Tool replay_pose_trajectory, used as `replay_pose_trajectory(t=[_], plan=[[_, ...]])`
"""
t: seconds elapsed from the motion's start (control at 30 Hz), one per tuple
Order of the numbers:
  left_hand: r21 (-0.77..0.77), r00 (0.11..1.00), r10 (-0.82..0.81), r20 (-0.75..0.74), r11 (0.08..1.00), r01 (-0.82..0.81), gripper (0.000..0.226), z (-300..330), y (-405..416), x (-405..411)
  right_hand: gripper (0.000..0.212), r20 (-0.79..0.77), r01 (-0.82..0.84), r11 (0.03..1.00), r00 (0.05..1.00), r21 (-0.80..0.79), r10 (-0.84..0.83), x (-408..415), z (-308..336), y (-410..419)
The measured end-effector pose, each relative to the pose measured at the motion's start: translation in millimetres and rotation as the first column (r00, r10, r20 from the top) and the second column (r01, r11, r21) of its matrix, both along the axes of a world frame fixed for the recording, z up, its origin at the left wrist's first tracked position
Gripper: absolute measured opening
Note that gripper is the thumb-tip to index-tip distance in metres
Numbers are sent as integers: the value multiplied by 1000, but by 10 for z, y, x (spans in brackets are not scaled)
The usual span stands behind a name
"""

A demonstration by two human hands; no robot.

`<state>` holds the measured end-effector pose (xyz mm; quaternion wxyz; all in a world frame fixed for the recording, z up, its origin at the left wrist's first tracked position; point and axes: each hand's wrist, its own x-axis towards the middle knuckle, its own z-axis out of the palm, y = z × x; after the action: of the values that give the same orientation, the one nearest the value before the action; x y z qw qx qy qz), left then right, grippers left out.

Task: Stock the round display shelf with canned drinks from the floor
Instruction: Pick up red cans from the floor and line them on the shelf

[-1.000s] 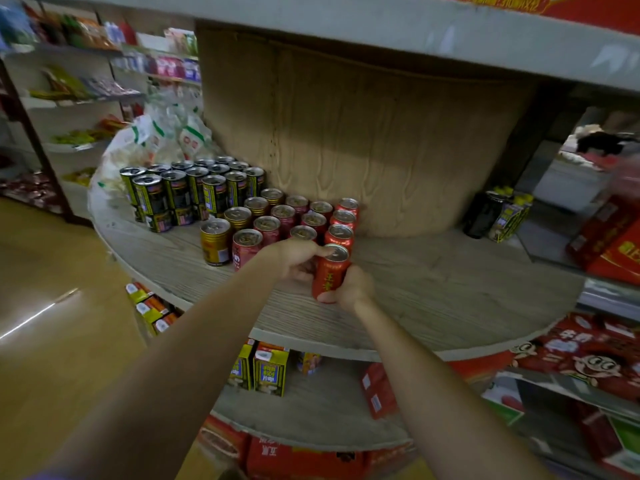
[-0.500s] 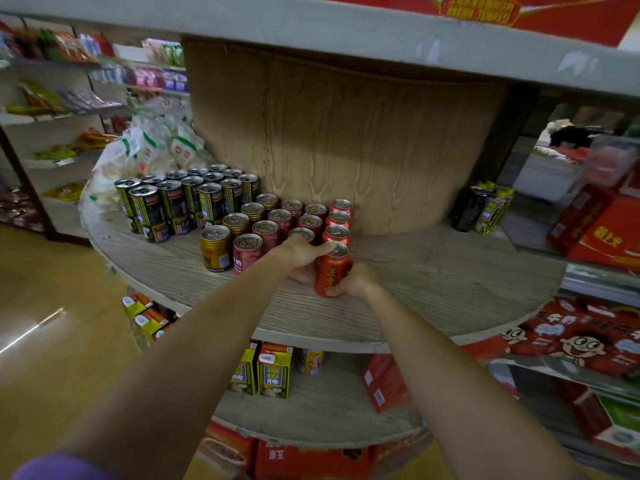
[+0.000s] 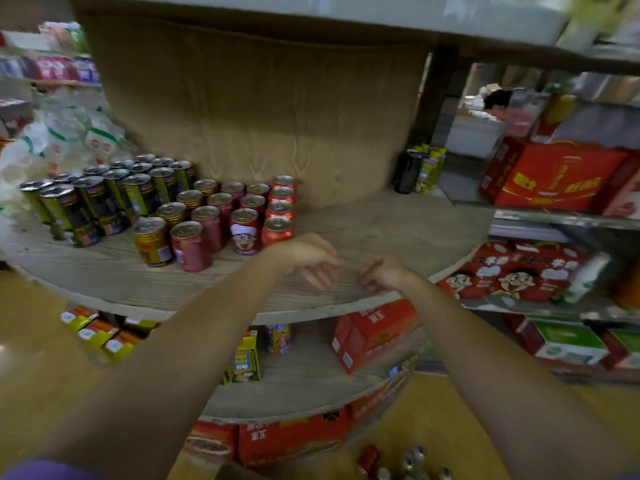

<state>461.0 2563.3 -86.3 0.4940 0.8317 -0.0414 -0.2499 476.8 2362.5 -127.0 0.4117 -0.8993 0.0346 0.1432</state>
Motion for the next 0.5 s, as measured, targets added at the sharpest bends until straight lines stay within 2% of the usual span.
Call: replay_pose_trajectory(t=[0.13, 0.23, 0.3, 0.4, 0.5], plan=[[62, 991, -122, 61, 991, 118, 14, -186, -761, 111, 11, -27, 96, 995, 995, -40, -97, -154, -157, -695], [106, 957, -289, 36, 953, 284, 7, -360, -1291, 133, 20, -38, 134, 983, 990, -124, -139, -319, -362, -1212], [190, 906, -421, 47, 894, 406, 7, -492, -1648, 122, 19, -58, 135, 978, 988, -160, -146, -483, -467, -1488], [348, 800, -598, 43, 760, 549, 13, -746, -2159, 44, 7, -99, 165, 969, 978, -184, -185, -687, -671, -1845], [499, 716, -698, 3, 621, 604, 22, -1117, -2535, -21, 22, -198, 168, 957, 956, -238, -217, -846, -917, -2107]])
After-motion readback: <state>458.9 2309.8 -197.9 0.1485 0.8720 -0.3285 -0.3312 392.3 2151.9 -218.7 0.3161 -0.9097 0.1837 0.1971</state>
